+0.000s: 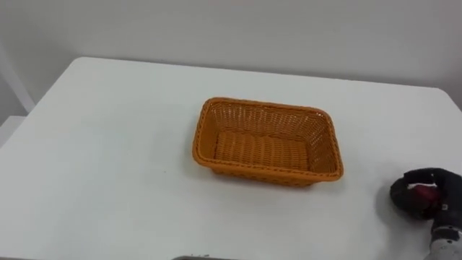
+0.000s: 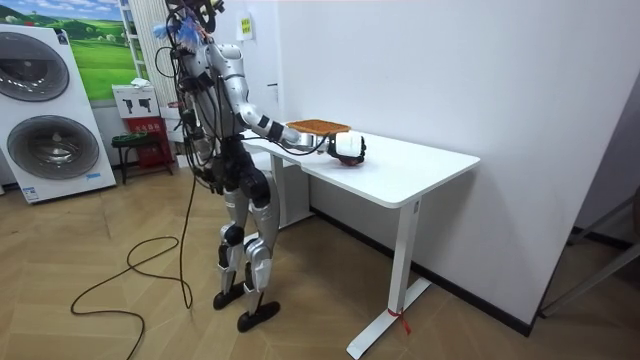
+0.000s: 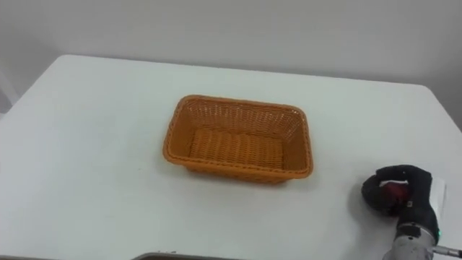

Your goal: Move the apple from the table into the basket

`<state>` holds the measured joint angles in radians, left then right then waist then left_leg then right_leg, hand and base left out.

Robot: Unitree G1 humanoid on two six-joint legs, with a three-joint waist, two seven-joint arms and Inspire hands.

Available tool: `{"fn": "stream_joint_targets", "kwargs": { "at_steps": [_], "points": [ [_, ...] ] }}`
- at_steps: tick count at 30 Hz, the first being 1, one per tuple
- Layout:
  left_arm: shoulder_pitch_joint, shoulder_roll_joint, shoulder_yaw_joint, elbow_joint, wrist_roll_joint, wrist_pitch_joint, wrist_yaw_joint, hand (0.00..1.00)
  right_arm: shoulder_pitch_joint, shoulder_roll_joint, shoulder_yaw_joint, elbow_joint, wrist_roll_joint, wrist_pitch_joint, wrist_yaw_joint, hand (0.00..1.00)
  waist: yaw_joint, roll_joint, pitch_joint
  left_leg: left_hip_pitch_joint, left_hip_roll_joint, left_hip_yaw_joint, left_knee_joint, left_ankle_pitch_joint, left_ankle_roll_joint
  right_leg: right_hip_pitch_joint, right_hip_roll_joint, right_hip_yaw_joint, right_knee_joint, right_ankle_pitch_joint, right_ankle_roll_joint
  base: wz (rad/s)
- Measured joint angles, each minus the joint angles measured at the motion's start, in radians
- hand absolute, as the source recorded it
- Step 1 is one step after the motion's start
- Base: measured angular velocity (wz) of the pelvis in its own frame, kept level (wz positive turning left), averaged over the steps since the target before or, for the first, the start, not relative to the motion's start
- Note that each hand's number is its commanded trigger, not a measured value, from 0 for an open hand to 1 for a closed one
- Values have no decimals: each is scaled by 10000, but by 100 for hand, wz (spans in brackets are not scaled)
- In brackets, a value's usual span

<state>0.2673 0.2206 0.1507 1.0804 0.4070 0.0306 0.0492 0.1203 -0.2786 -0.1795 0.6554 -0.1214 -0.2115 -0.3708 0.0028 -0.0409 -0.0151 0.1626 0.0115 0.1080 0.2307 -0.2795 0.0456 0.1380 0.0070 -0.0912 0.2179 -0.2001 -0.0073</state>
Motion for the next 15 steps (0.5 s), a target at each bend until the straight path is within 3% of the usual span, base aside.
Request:
{"fn": "stream_joint_targets", "kwargs": {
  "at_steps": [10, 15],
  "points": [
    [-22, -7, -286, 5, -16, 41, 88, 0, -113, 54, 350, -23, -54, 61, -427, 100, 46, -79, 49, 50, -23, -2, -98, -2, 5, 17, -10, 35, 0, 0, 1, 0],
    [-34, -59, -368, 14, -12, 46, 28, 0, -207, 55, 418, -488, -14, 437, -424, 100, 234, -105, 96, -42, -34, -1, -72, -3, 5, -126, -1, 101, 21, 1, 0, -8]
  ]
}}
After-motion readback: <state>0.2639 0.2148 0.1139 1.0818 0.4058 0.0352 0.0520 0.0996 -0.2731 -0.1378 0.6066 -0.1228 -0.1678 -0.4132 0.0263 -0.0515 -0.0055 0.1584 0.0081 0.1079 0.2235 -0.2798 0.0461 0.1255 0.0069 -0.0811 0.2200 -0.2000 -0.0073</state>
